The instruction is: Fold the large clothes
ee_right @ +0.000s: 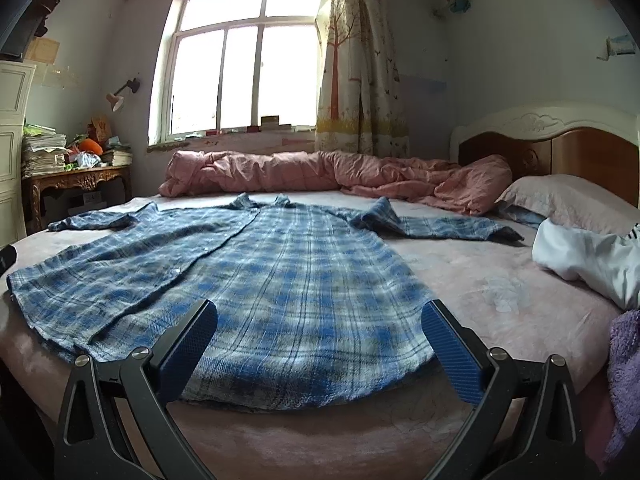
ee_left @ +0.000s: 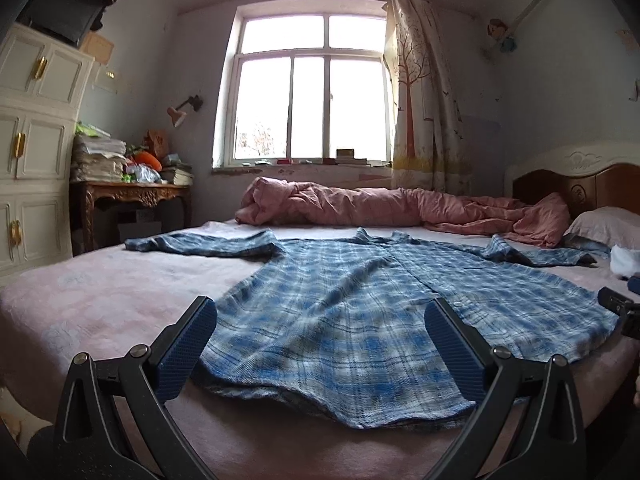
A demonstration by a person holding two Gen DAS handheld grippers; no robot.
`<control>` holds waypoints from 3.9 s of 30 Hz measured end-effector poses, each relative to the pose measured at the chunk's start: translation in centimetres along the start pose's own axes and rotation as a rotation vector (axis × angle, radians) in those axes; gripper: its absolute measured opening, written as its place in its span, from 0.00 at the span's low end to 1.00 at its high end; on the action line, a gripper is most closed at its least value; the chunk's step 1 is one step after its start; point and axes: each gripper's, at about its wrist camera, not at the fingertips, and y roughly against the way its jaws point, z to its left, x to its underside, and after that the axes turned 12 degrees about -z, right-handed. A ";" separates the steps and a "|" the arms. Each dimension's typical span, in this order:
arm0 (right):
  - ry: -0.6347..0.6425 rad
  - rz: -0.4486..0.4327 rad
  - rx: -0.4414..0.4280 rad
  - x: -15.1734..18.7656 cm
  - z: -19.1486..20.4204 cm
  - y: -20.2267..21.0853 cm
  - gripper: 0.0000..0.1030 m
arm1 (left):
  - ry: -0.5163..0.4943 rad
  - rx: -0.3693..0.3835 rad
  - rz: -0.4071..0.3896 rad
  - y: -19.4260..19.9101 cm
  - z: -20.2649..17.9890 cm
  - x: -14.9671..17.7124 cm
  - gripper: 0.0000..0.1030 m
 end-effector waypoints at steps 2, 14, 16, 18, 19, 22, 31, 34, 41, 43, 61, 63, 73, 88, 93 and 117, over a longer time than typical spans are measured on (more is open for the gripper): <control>0.001 0.001 0.005 0.0 0.0 0.0 1.00 | 0.030 0.005 -0.009 0.1 0.3 -0.1 1.00; -0.063 0.022 -0.018 0.0 -1.1 -0.3 1.00 | 0.035 -0.004 -0.039 0.1 1.1 -0.8 1.00; -0.059 0.023 -0.018 0.0 -1.0 -0.2 1.00 | 0.025 -0.007 -0.042 0.1 1.0 -0.8 1.00; -0.061 0.023 -0.019 -0.1 -1.0 -0.2 1.00 | 0.011 -0.006 -0.044 0.2 0.7 -0.7 1.00; -0.060 0.021 -0.018 -0.1 -1.0 -0.2 1.00 | 0.003 -0.007 -0.049 0.3 0.5 -0.7 1.00; -0.059 0.019 -0.018 -0.1 -1.1 -0.2 1.00 | -0.027 -0.013 -0.069 0.7 -0.1 -0.7 1.00; -0.059 -0.020 -0.018 0.0 -0.8 0.4 1.00 | -0.090 0.029 -0.066 1.1 -1.9 -0.1 1.00; -0.053 -0.015 -0.017 -0.1 -0.9 0.3 1.00 | -0.085 0.014 -0.068 1.2 -1.9 0.0 1.00; -0.034 0.036 -0.059 -0.1 -0.6 0.0 1.00 | -0.054 -0.031 -0.130 1.4 -1.7 0.1 1.00; -0.038 0.047 -0.063 0.0 -0.6 -0.2 1.00 | -0.070 -0.058 -0.154 1.5 -2.0 0.3 1.00; -0.049 0.078 -0.059 0.3 -0.8 -0.6 1.00 | -0.065 0.062 -0.039 1.0 -1.7 0.6 1.00; -0.047 0.076 -0.061 0.2 -0.8 -0.6 1.00 | -0.083 0.063 -0.045 1.1 -1.9 0.8 1.00; -0.011 0.123 -0.206 0.3 0.3 -0.5 1.00 | -0.131 0.109 0.033 1.5 -2.8 2.0 1.00; 0.224 0.293 -0.248 3.1 3.7 -0.8 0.92 | -0.435 0.117 0.281 -0.9 -4.6 4.6 1.00; 0.351 0.249 -0.079 2.7 3.0 -2.0 0.77 | -0.546 0.000 0.203 -2.3 -3.8 4.8 0.71; 0.237 0.405 -0.152 -4.5 1.6 -24.3 0.04 | -0.361 0.075 0.543 -26.5 -1.8 1.5 0.11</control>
